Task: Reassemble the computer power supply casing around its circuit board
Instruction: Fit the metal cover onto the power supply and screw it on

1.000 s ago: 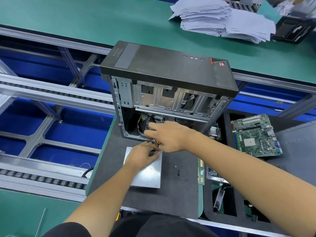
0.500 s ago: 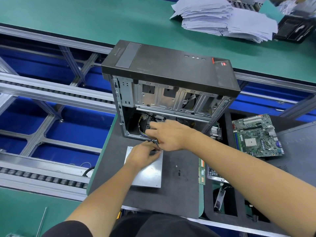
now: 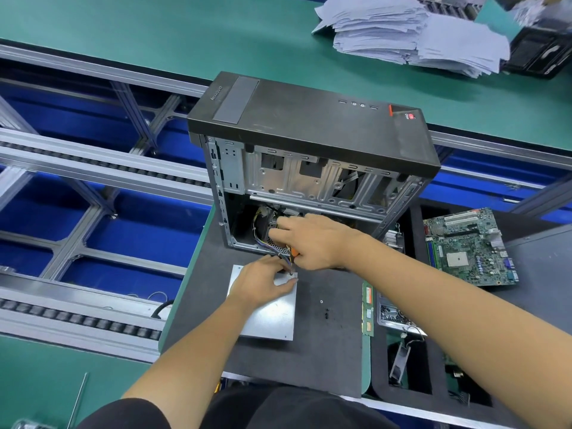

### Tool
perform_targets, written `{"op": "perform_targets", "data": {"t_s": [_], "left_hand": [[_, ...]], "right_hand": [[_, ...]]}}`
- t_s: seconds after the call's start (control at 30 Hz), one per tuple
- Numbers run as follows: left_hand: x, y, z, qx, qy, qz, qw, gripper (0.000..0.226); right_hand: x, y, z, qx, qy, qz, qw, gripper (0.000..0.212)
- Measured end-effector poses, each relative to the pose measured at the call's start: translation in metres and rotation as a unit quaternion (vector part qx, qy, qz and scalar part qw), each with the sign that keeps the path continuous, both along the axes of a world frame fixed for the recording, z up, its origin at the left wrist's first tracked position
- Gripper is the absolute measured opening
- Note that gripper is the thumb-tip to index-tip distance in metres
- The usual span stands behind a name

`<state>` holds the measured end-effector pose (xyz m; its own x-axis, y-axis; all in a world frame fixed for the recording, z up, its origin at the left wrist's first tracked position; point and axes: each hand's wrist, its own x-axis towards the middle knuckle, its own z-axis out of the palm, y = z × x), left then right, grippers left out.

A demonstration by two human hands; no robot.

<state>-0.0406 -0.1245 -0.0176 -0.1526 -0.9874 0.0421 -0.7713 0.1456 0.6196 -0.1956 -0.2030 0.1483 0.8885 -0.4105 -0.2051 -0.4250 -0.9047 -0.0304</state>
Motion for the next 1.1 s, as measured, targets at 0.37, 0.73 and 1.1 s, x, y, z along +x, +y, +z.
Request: {"op": "perform_targets", "data": {"t_s": [0.37, 0.73, 1.1], "left_hand": [[0.0011, 0.0007, -0.0013, -0.017, -0.006, -0.004, 1.000, 0.026], [0.0010, -0.0004, -0.0033, -0.010, -0.010, 0.005, 1.000, 0.025], [0.0011, -0.0018, -0.0043, 0.015, -0.019, 0.009, 1.000, 0.025]], "right_hand": [[0.0009, -0.0003, -0.0038, -0.032, 0.020, -0.031, 0.999, 0.017], [0.0028, 0.0035, -0.0048, -0.059, 0.027, 0.001, 0.998, 0.015], [0.0072, 0.0045, -0.0024, -0.014, -0.005, 0.037, 0.999, 0.015]]}}
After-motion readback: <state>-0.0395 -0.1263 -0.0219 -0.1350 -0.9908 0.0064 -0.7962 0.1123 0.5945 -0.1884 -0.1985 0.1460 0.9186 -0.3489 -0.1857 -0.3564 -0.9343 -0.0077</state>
